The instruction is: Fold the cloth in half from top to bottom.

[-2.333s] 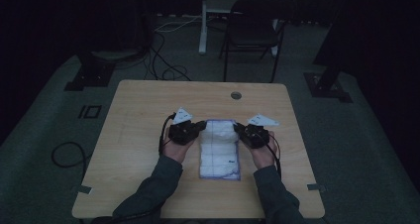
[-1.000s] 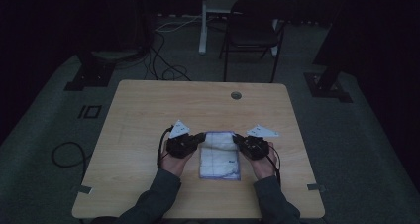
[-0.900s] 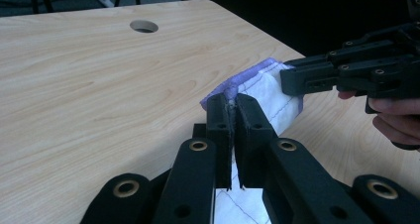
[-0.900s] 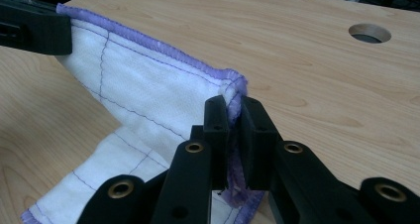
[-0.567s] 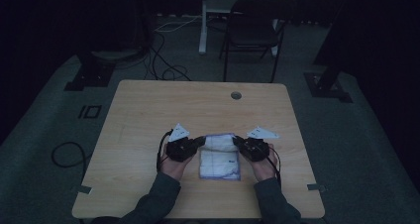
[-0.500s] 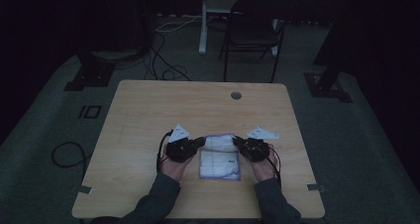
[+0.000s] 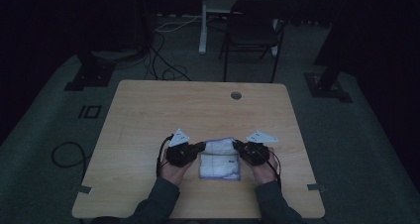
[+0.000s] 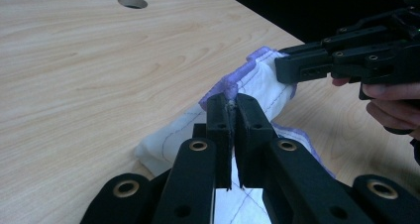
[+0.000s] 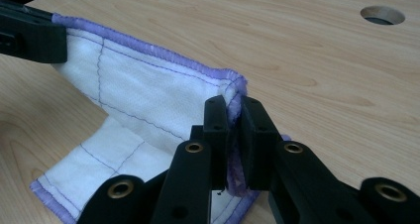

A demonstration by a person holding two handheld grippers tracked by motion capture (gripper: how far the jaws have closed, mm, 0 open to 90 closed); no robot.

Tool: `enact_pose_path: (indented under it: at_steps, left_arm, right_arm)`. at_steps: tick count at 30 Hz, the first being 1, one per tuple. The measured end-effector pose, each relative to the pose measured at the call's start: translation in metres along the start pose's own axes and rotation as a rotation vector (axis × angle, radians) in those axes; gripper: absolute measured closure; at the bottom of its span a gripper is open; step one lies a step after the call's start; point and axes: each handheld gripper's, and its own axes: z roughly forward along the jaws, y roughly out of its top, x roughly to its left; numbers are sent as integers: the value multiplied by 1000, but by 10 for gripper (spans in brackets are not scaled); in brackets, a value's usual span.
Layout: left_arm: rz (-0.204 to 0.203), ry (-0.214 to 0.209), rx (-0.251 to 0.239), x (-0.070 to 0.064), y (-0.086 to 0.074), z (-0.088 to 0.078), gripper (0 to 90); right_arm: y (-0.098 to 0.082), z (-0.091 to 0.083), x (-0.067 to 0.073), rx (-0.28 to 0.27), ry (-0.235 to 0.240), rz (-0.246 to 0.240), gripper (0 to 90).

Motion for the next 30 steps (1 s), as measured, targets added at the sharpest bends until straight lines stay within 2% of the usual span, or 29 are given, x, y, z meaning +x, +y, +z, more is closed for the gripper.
enact_pose_path:
  at_steps: [23, 30]
  left_arm:
    - [5, -5, 42, -8, -17, -2, 857]
    - [4, -2, 42, -8, -19, -6, 823]
  right_arm:
    - [-11, -1, 2, 20, 7, 3, 834]
    - [-16, -1, 4, 27, 12, 3, 833]
